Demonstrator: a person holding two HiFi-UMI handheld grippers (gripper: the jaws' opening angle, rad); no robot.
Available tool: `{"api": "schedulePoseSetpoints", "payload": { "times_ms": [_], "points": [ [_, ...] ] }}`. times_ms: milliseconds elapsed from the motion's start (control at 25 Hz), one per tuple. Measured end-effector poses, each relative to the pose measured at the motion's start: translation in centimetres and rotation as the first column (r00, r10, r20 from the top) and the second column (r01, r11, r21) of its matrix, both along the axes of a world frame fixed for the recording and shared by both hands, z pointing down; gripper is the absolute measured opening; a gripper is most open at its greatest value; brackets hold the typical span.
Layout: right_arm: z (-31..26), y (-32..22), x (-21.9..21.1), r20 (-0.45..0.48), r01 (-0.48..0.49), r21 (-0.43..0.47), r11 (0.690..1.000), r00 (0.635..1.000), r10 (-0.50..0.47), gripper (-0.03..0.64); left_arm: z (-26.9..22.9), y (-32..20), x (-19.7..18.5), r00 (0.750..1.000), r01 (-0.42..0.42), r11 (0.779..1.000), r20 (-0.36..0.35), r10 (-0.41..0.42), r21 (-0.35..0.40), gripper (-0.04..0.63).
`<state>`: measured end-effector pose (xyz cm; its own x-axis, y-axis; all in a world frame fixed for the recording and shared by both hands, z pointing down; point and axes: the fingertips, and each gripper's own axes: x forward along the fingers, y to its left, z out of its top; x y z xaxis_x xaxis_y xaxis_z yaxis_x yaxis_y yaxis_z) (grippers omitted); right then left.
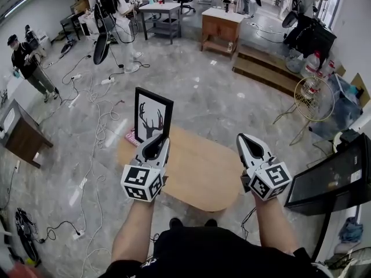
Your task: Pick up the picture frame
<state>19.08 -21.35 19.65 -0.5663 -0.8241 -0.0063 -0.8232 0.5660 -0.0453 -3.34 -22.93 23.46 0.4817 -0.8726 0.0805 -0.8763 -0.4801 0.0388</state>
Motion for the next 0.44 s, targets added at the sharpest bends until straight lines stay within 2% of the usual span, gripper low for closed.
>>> {"api": "schedulePoseSetpoints", "payload": {
  "times_ms": [200,440],
  "points": [
    [-0.2,-0.4,0.8,0.006,-0.001,-0.011,1.000,1.000,0.001,0.003,-0.9,-0.3,0.8,1.000,-0.011,1.000,0.014,0.011,0.013,0.075],
    [-0.7,-0.6,1.9,0.008,-0.010,-0.026,1.000,1.000,0.010,0.003,-1.2,-0.7,1.6,1.000,-0.018,1.000,0.005,0.018,-0.004,0.074]
  ]
}}
